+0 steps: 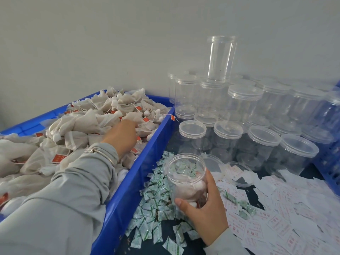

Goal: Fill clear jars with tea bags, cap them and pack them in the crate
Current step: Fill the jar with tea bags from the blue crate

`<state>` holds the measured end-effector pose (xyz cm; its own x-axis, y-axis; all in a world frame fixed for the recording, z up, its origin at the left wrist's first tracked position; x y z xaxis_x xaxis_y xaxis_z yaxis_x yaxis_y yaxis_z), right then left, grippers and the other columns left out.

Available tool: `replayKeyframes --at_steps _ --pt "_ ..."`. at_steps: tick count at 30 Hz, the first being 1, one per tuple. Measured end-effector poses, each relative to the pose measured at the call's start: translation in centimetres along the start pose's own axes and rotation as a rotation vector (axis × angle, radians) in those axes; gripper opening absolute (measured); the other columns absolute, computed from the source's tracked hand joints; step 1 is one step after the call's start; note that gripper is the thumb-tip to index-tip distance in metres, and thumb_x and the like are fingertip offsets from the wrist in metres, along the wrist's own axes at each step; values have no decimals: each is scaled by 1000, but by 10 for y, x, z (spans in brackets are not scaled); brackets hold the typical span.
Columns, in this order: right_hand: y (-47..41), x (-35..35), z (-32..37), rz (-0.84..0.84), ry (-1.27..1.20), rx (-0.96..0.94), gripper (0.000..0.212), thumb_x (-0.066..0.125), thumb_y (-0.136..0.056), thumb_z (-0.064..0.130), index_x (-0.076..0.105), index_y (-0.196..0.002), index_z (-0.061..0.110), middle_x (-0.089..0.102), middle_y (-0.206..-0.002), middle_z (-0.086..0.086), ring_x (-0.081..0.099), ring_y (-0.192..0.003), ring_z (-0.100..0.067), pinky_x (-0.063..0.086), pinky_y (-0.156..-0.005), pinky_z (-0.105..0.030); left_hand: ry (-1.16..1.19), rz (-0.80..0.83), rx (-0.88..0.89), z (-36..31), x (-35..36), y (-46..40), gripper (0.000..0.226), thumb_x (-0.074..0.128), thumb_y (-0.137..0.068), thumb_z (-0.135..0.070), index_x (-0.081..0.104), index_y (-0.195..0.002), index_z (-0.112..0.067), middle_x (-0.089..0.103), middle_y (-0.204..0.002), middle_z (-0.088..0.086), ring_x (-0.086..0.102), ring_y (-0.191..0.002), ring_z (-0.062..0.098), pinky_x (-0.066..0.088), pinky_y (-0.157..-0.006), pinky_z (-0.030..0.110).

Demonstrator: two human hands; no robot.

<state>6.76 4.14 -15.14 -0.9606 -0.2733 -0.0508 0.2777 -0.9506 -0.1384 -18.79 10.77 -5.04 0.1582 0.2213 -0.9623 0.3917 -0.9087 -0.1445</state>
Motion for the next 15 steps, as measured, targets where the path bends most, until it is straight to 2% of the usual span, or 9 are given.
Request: replayKeyframes --at_steps 3,6,8,10,13,15 --pt "0 0 1 -5 10 -13 101 87 -62 10 24 -120 64 37 -127 37 46 -124 -2 44 -104 -37 -150 110 125 -2 7 2 40 43 -89 -11 51 -126 -24 54 -130 5 54 -111 26 48 -87 41" --pt "0 0 1 -2 16 -20 99 86 -63 9 26 -122 61 38 -129 35 46 -125 -2 44 -104 -33 -205 217 182 -3 10 3 50 45 -90 -14 45 -135 -34 53 -133 -2 55 -113 22 48 -91 44" --pt "-1 0 0 -4 25 -26 98 86 -63 10 27 -122 60 39 -131 32 46 -124 -1 44 -103 -30 -203 222 171 -4 10 2 49 47 -90 -12 47 -136 -32 54 -132 -1 55 -113 22 48 -92 43" --pt "-1 0 0 -1 25 -23 98 86 -63 9 28 -123 59 40 -131 31 47 -123 -1 44 -102 -27 -200 190 158 -4 11 1 43 50 -89 -12 54 -130 -25 56 -128 3 57 -109 24 49 -90 41" --pt "-1 1 0 5 18 -10 101 86 -63 7 29 -133 51 43 -136 21 48 -124 -6 46 -102 -35 -188 93 104 -3 9 2 34 55 -88 -14 53 -122 -16 52 -124 11 58 -100 27 49 -81 37" --pt "-1 0 1 8 15 -6 102 86 -63 5 29 -137 47 45 -138 15 50 -123 -8 47 -101 -37 -171 76 60 -3 7 3 18 57 -88 -13 56 -106 -12 57 -114 12 56 -86 24 44 -70 32"
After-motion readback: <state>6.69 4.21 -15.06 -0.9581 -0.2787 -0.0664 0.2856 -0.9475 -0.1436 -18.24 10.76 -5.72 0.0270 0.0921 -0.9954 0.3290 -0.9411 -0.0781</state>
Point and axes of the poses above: each hand's wrist, its own y-axis away from the middle knuckle, its own x-axis out of the palm, z = x × y, the point moved 2 cm from there along -y, towards the middle knuckle
